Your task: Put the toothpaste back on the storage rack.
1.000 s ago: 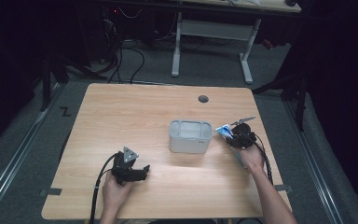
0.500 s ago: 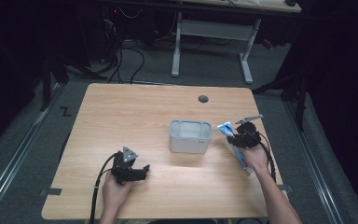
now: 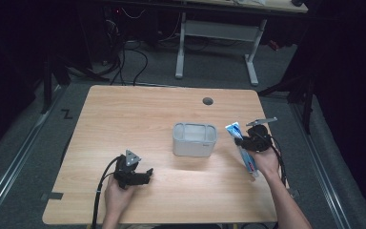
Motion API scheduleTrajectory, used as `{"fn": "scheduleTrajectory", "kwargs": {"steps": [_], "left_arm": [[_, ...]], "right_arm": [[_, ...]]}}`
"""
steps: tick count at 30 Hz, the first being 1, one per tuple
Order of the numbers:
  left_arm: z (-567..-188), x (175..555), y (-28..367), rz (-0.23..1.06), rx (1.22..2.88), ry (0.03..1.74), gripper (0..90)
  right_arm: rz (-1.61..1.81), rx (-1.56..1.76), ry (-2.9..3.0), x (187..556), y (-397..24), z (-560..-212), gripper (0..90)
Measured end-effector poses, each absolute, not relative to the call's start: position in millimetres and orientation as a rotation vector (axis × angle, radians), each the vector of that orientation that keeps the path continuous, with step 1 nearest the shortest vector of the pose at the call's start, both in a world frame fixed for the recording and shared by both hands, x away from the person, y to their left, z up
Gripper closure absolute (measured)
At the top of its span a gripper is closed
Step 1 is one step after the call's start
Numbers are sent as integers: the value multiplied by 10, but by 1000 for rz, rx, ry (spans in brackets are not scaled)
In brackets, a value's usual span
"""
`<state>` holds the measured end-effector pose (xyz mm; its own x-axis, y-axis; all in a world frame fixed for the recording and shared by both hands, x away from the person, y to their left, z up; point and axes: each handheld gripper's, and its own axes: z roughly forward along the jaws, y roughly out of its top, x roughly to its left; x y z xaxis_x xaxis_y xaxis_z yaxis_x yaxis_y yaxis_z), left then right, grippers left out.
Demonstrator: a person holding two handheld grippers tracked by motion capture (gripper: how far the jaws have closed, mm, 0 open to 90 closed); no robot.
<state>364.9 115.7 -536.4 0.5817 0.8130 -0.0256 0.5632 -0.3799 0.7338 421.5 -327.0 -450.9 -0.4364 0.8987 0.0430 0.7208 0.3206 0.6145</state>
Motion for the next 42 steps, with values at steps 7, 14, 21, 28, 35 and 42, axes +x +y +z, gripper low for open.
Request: {"fn": "scheduleTrajectory", "kwargs": {"steps": [7,14,21,28,35,42], "left_arm": [[-5364,3648,1156,446,2094,1091,174],[-5364,3647,1155,447,2094,1091,174],[-5364,3647,1156,446,2093,1091,174],[-5364,3647,1156,447,2093,1091,174],[-5364,3647,1154,448,2095,1091,174],[-5364,3647,1155,448,2094,1091,174]], "right_arm": [[853,1420,2279,4171,-3259,-4389,725],[899,1370,2270,4102,-3221,-4274,725],[942,1357,2274,4063,-3220,-4241,729],[991,1336,2269,4032,-3222,-4194,730],[1032,1304,2260,3981,-3186,-4086,730],[1054,1263,2274,3945,-3135,-4009,732]]}}
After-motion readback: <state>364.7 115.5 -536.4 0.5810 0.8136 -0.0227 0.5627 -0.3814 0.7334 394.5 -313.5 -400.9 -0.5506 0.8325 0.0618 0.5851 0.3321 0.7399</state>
